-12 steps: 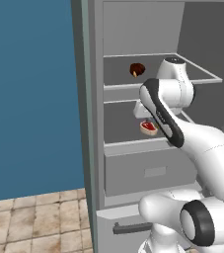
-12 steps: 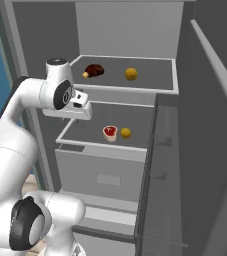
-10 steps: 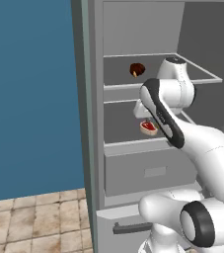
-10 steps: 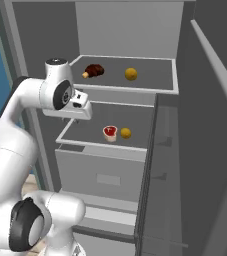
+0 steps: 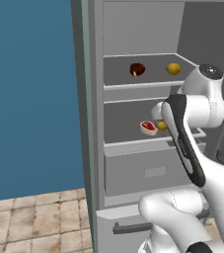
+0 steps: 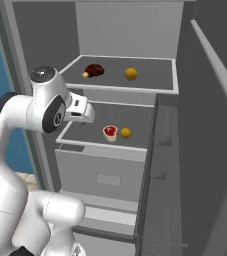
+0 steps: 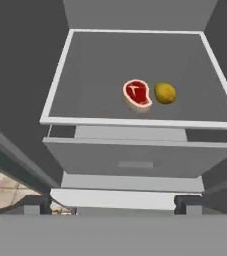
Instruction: Place one lemon and one steak in each tupperware on the nearby counter, to pack two identical lunches.
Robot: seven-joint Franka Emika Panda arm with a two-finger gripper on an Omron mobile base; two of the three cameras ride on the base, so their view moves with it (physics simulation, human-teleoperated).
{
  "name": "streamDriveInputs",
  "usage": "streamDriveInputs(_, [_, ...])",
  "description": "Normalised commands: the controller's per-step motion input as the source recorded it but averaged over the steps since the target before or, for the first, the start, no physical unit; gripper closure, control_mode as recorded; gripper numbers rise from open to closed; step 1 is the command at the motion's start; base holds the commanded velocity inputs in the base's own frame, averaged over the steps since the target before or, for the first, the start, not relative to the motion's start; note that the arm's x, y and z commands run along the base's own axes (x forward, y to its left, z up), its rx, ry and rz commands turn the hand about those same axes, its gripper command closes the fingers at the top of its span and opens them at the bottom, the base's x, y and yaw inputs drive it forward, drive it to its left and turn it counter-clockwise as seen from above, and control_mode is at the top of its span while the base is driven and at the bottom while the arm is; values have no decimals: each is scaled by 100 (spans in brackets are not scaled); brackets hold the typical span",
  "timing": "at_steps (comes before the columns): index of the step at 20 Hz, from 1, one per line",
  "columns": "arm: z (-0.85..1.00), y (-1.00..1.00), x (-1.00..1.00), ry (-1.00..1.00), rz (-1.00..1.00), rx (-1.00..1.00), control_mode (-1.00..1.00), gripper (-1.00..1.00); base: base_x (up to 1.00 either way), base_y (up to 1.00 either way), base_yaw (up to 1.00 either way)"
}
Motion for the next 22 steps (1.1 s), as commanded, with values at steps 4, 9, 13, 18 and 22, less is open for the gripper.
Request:
streamDriveInputs(4, [50, -36, -2, -37, 0, -7, -100, -100, 0, 0, 0])
streamDriveInputs(9, [51, -19, 12, -12, -12, -3, -100, -100, 0, 0, 0])
streamDriveInputs(13, [46, -21, 26, 0, -21, 0, -100, -100, 0, 0, 0])
streamDriveInputs(18, [45, -24, 18, -1, -15, 3, -100, -100, 0, 0, 0])
streamDriveInputs(22, [41, -26, 9, -3, -9, 7, -100, -100, 0, 0, 0])
